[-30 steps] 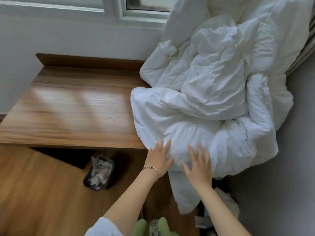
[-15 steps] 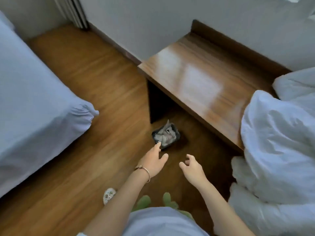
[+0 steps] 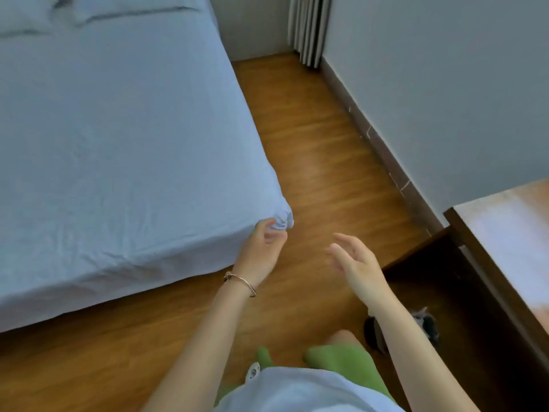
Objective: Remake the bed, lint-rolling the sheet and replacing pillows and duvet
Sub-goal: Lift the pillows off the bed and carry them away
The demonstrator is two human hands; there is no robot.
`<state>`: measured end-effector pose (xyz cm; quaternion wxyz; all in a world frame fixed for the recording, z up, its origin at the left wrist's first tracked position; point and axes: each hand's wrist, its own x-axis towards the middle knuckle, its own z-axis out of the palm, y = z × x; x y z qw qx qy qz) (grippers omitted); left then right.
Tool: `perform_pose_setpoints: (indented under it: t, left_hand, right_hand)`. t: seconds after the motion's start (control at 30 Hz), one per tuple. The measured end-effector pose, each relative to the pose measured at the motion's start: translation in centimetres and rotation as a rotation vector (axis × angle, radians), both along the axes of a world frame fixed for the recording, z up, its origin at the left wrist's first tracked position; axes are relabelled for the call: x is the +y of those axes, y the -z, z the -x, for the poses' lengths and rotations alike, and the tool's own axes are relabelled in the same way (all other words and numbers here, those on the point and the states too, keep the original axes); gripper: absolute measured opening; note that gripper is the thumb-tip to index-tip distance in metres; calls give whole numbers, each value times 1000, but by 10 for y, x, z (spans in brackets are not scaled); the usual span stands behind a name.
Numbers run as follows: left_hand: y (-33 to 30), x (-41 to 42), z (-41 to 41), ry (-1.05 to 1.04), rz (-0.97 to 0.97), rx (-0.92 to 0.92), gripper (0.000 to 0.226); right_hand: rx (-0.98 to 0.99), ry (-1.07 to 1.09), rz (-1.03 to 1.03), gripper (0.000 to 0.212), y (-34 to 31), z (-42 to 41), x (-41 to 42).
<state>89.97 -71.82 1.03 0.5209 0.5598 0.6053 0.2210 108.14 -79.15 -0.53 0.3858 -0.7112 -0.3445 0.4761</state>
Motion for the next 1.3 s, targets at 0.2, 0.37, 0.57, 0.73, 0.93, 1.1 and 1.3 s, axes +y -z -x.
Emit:
perform_pose_setpoints:
  t: [0.2,0.37,0.57,0.73,0.93,1.1,1.3]
  left_hand:
    - [-13,157,-56,-102,-124,-76,31]
    - [-22,275,-115,-188,-181,-75,32]
    - [-55,417,-144,-30,-247,53,42]
    - [-52,561,-152,-195,-323,92,36]
    - [-34,774,-176,-318,-324,45,37]
    - [-58,936,-180,-441,-321,-13,35]
    - [-45,1119,-177,-574,-336,-21,35]
  right_hand:
    - [-16,-25,-126,29,-15,-53,163]
    - [-163,-306,-151,38,-35,-136,320]
    - [-221,-552,-193,38,-79,-198,491]
    - [-177,-512,-221,35,-57,-212,644]
    - [-105,-454,-235,31,-39,-211,855]
    - [-178,-572,-311,33,-73,-204,1040]
    - [-95,-623,-284,35,-52,-193,1243]
